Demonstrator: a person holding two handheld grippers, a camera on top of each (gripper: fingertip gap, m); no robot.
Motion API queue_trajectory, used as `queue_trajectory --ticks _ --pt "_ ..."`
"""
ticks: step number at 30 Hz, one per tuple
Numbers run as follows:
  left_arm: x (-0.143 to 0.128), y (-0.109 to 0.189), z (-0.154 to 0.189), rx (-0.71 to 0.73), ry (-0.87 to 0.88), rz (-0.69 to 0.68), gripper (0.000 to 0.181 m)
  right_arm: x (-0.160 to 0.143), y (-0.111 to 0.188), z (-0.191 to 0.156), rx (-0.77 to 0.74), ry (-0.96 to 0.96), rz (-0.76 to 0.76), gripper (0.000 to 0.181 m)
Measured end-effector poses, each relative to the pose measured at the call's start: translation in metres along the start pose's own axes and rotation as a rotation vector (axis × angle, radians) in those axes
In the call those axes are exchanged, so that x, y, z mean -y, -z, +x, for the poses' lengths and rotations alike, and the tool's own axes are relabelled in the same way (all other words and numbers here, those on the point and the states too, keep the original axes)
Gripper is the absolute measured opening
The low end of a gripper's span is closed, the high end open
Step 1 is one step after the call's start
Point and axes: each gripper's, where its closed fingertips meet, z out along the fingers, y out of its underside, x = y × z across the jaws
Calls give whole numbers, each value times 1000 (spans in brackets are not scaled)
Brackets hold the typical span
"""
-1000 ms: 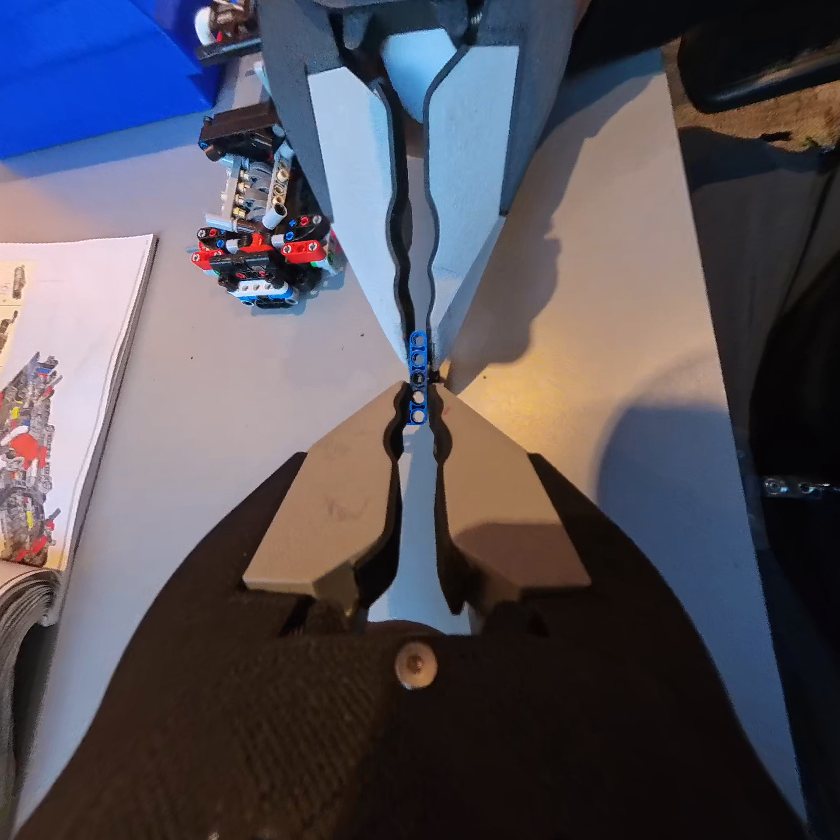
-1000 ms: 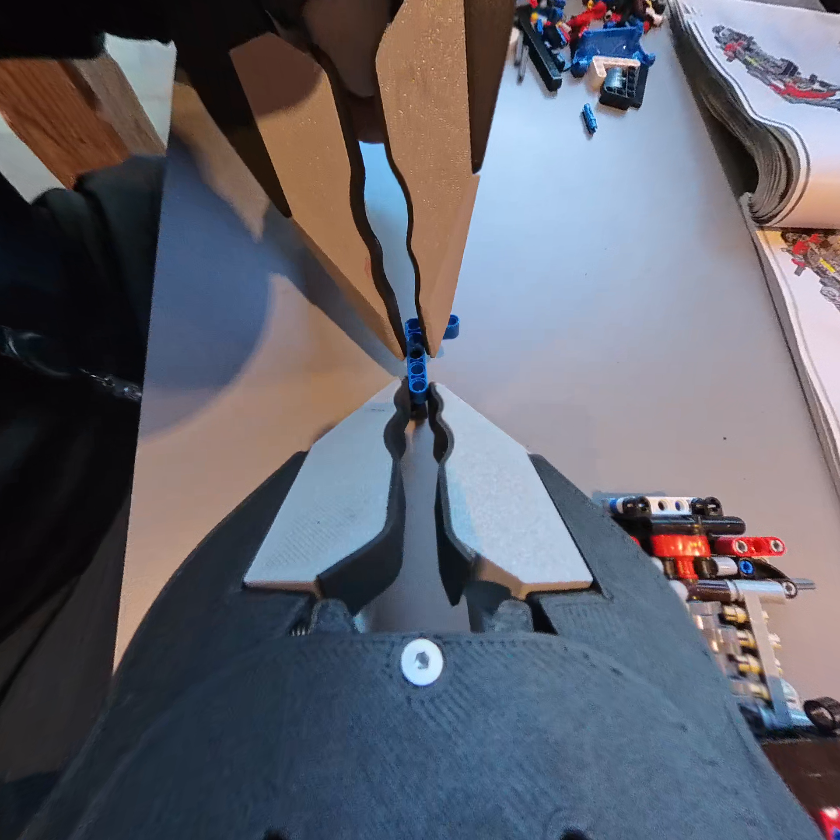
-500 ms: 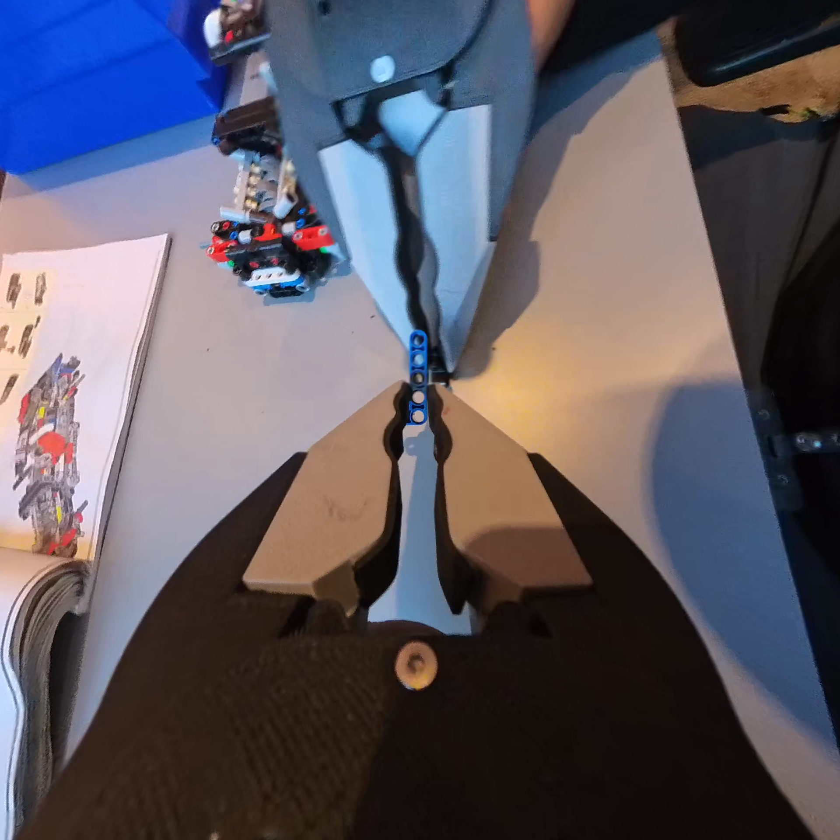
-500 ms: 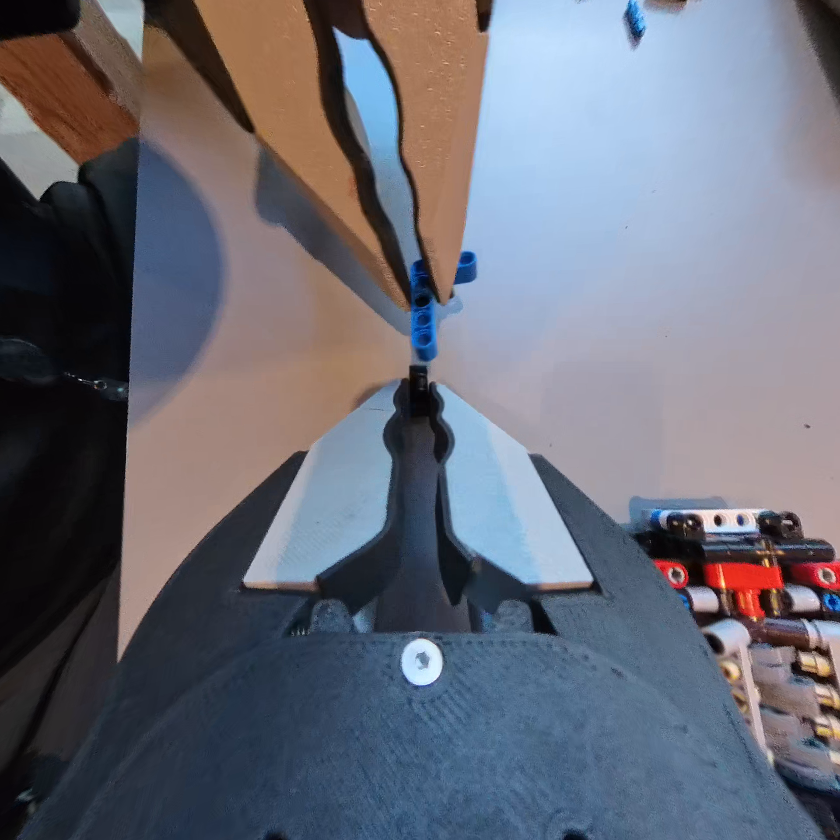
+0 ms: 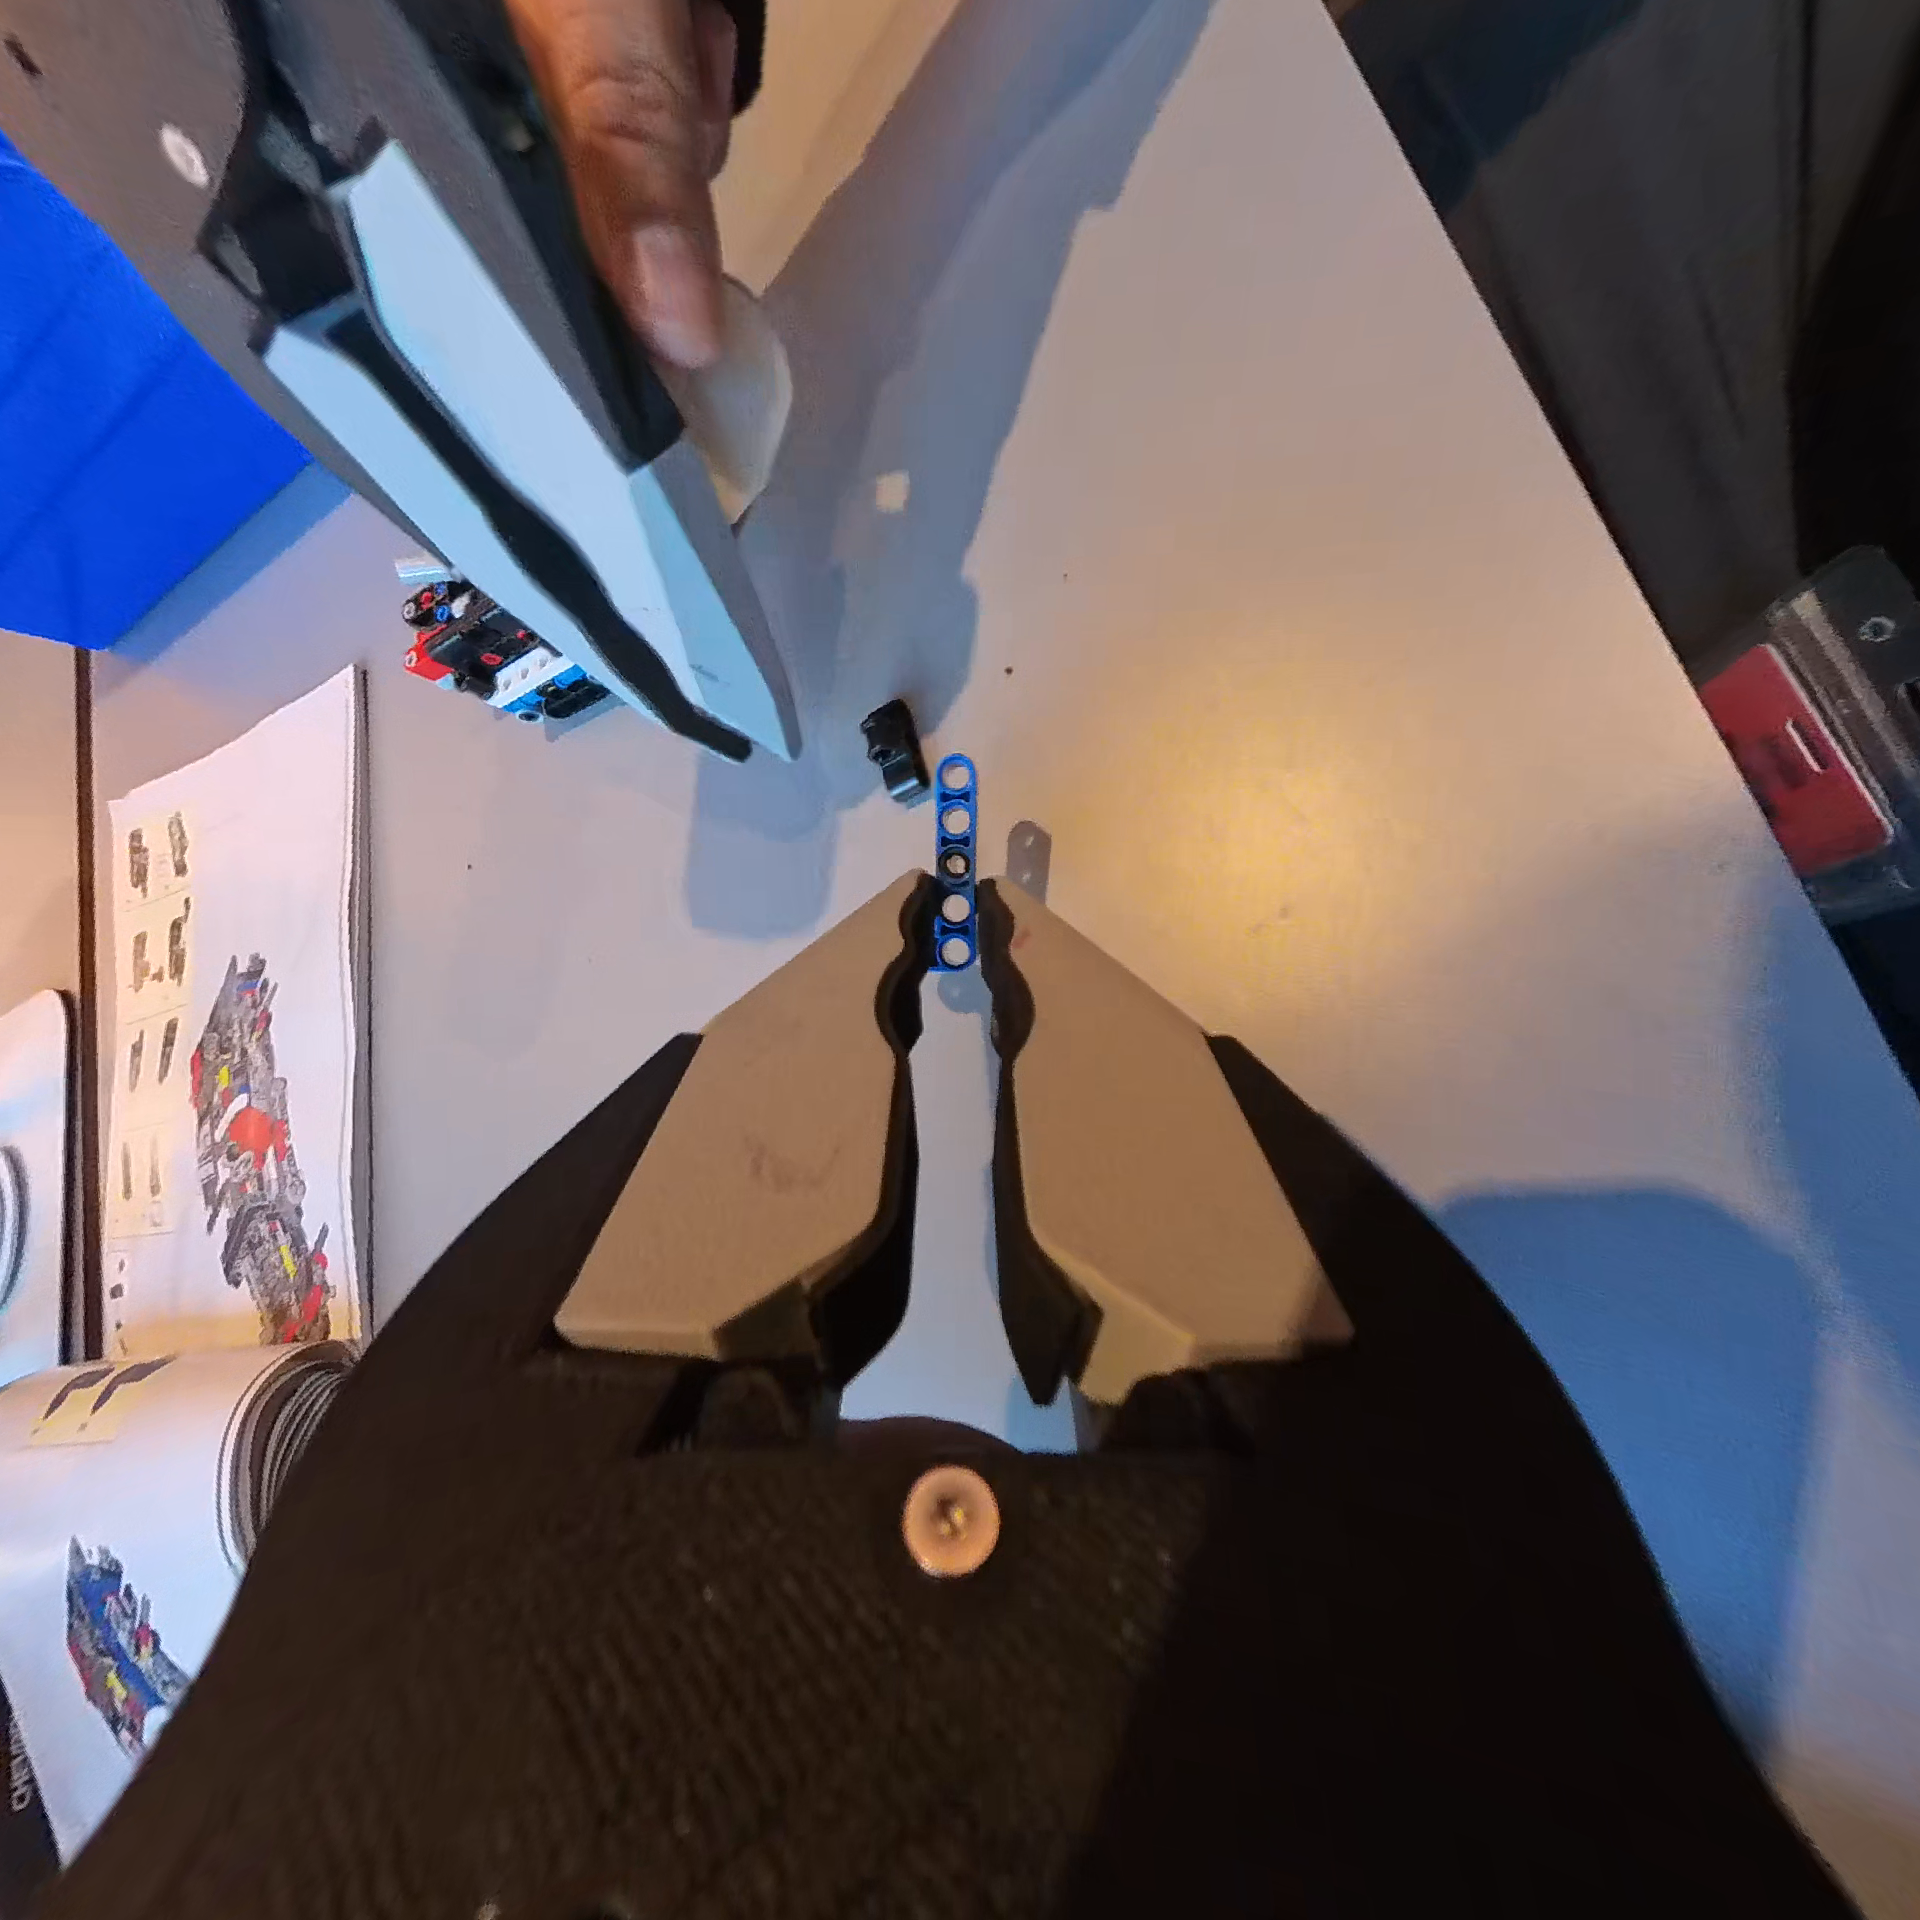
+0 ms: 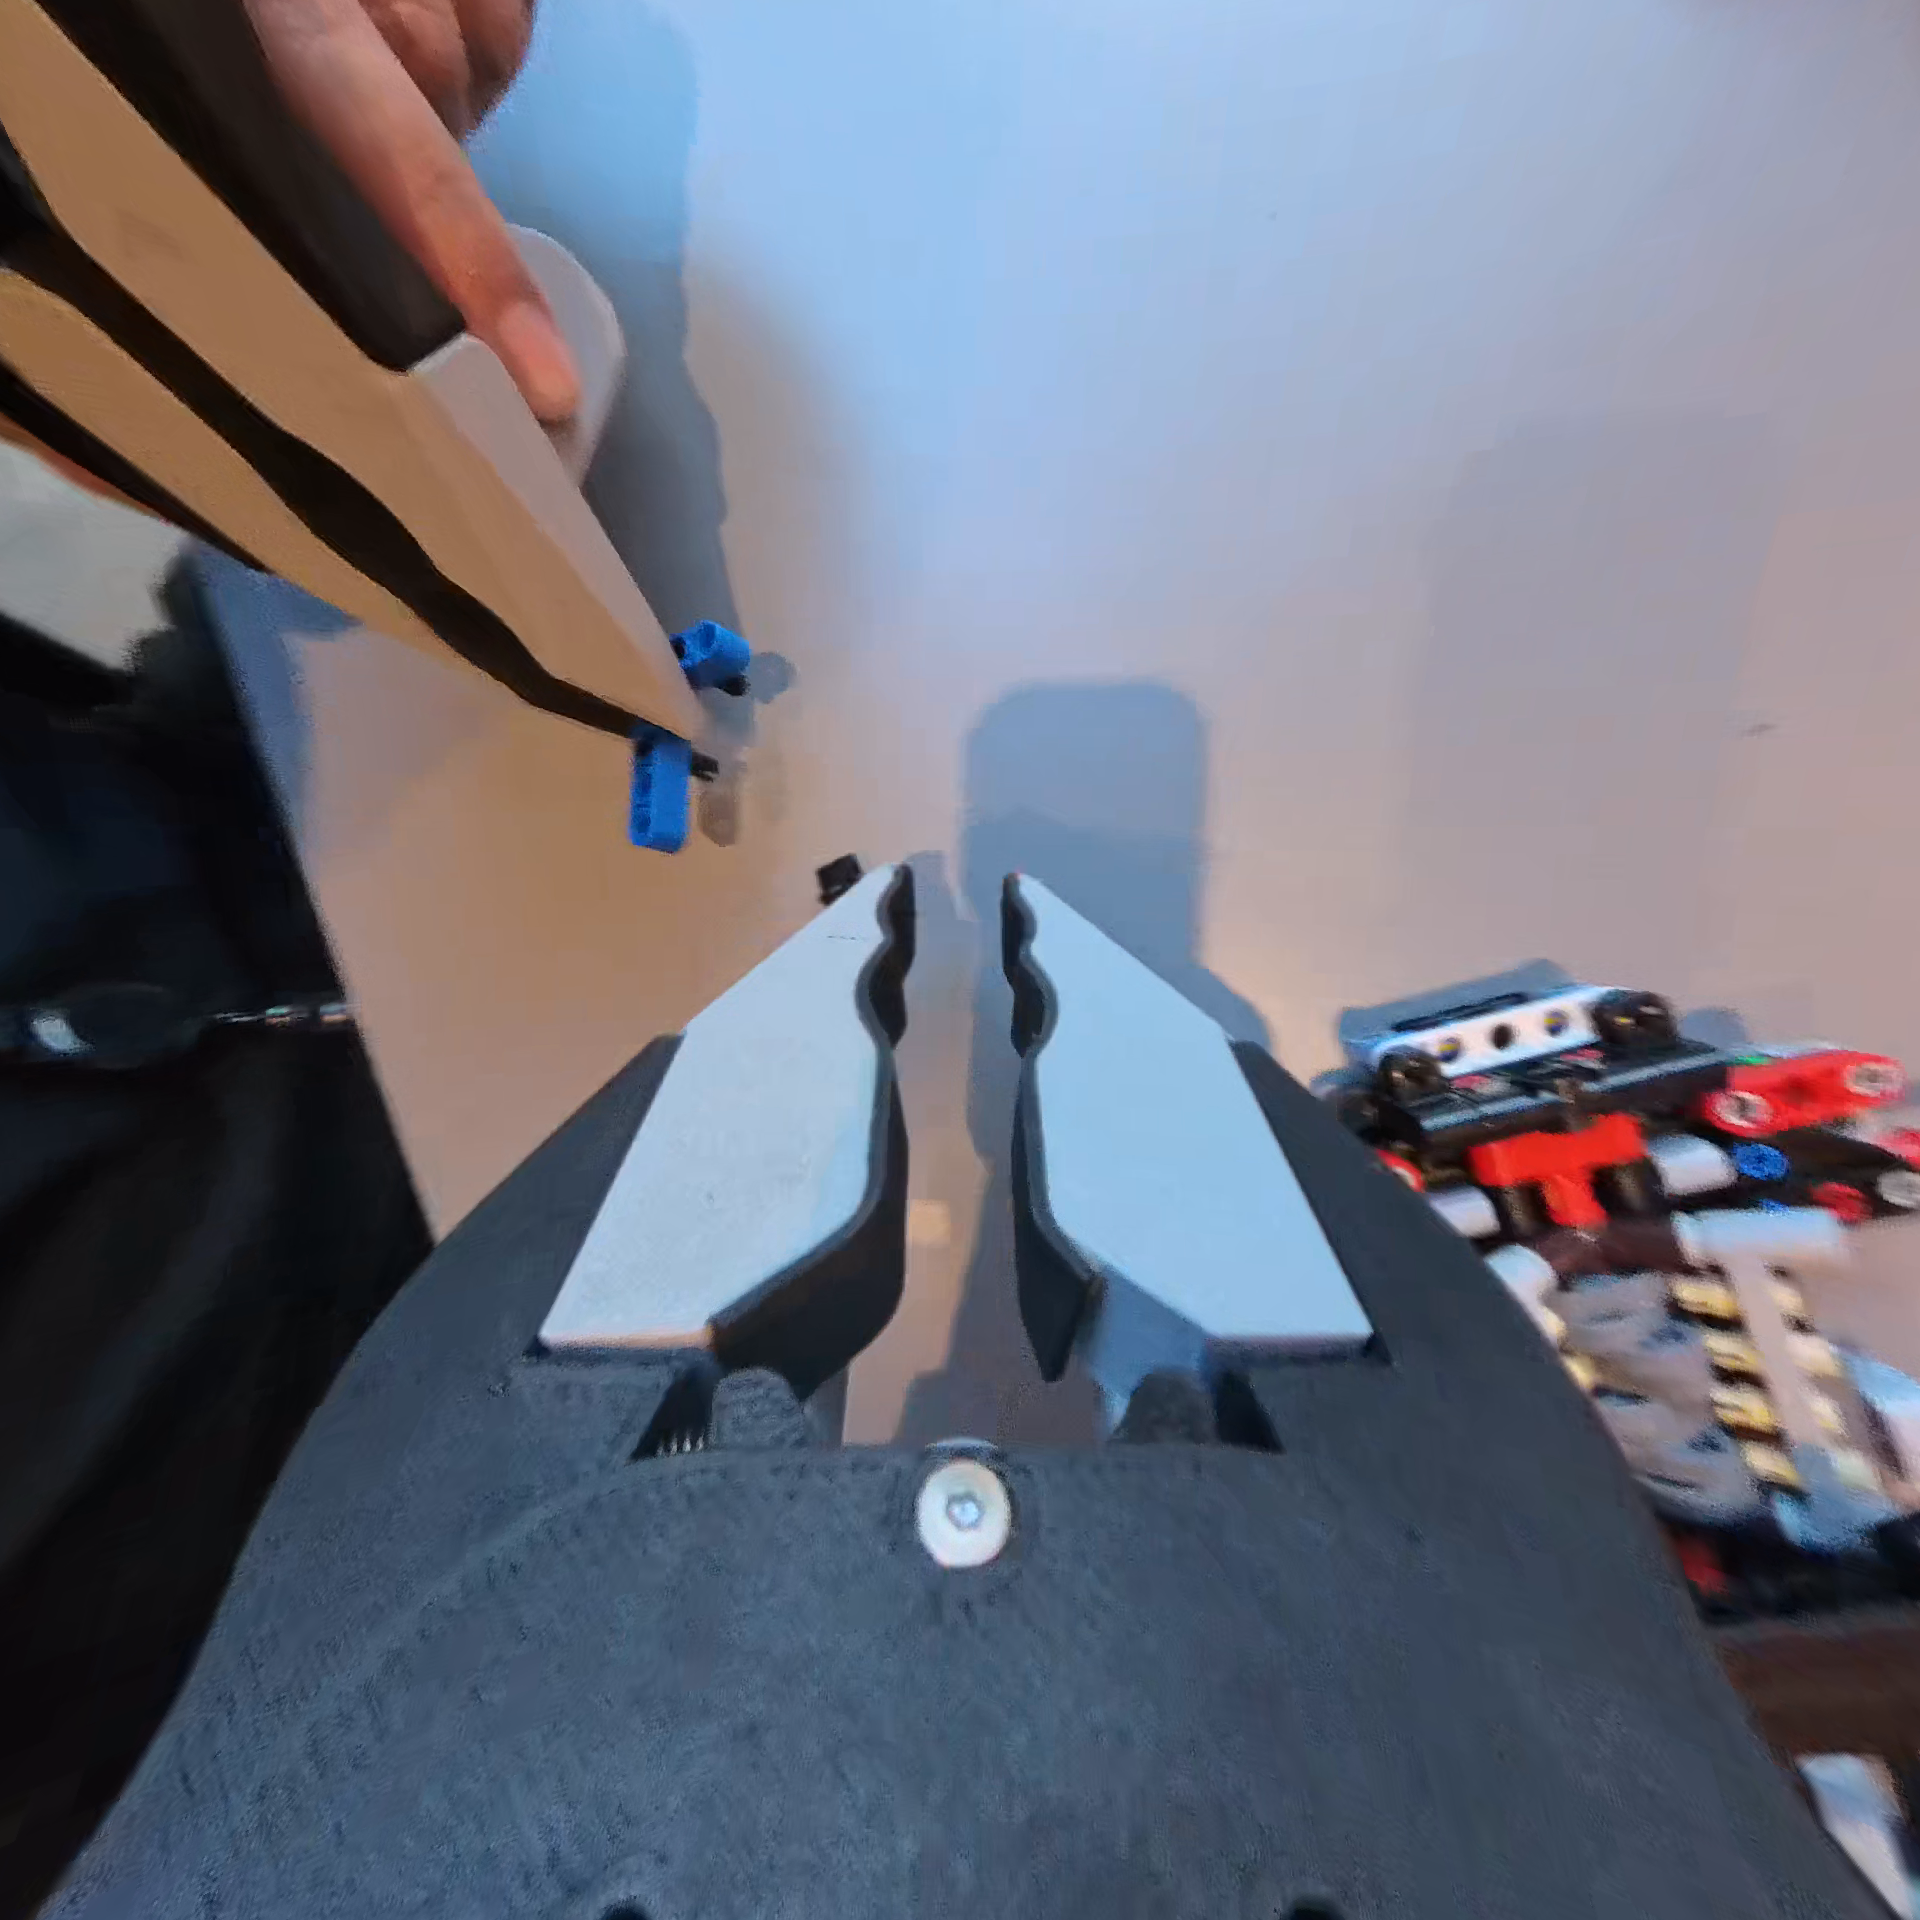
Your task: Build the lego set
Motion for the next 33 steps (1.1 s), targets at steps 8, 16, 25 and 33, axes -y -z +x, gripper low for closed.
queue_trajectory --ticks 8,16,25,33 --pt "-4 -1 -2 8 -1 -13 5 -4 7 -18 -57 319 49 11" --pt "-6 -4 0 -8 11 -10 5 -3 -9 -2 -79 329 11 1" --pt "-15 -5 -4 -5 30 -24 5 -2 -3 5 -26 219 24 22" --pt "-30 -4 -19 62 70 -63 5 2 -13 -11 -227 -45 209 20"
